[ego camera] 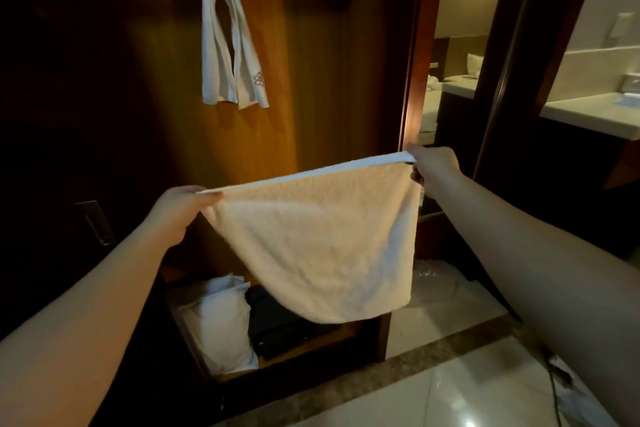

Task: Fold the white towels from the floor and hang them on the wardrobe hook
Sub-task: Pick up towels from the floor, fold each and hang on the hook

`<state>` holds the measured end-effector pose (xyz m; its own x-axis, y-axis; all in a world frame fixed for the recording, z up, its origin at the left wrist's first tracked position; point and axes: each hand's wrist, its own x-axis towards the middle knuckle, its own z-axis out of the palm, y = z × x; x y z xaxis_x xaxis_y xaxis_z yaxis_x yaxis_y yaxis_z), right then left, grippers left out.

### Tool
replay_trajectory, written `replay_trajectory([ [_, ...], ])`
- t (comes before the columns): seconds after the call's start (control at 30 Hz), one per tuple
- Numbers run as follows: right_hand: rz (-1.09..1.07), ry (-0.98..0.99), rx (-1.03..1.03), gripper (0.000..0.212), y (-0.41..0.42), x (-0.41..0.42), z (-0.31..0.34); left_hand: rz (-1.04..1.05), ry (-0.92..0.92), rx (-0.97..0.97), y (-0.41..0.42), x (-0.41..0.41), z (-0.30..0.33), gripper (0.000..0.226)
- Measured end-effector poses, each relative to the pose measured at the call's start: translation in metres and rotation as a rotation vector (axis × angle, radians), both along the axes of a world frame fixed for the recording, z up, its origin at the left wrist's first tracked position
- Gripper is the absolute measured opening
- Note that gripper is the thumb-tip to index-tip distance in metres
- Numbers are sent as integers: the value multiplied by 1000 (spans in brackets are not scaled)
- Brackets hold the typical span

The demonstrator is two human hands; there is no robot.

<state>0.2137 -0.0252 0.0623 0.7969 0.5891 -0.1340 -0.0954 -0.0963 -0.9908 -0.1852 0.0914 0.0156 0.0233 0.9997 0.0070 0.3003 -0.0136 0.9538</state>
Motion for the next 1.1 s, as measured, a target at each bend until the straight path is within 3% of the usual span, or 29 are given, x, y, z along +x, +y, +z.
replay_trajectory([
  [0.1, 54, 21, 17, 22, -6, 11, 2, -157, -312, 5, -6, 0, 7, 10],
  [0.23, 351, 96, 88, 21, -15, 24, -6, -207, -495, 58, -12, 5, 10, 23],
  [0.37, 531, -194, 9, 14, -17, 39, -28, -135, -529, 26, -16, 7, 16, 25],
  [0.47, 372, -523, -142, 20, -16, 46, -42, -97, -471, -5, -20, 10, 15, 27],
  [0.53, 337, -546, -140, 27, -17, 46, -46, -85, -454, -21, -23, 10, 14, 27],
  [0.7, 547, -163, -5, 25, -28, 41, -70, -103, -429, -160, -33, 13, -3, 28],
  [0.87, 496, 185, 27, 36, -42, 12, -111, -41, -502, -306, -55, 24, -33, 25],
  [1.0, 412, 334, 33, 39, -54, -29, -132, -10, -505, -358, -89, 45, -55, 31],
  [1.1, 381, 288, 78, 26, -69, -77, -135, 16, -540, -340, -121, 68, -67, 36],
])
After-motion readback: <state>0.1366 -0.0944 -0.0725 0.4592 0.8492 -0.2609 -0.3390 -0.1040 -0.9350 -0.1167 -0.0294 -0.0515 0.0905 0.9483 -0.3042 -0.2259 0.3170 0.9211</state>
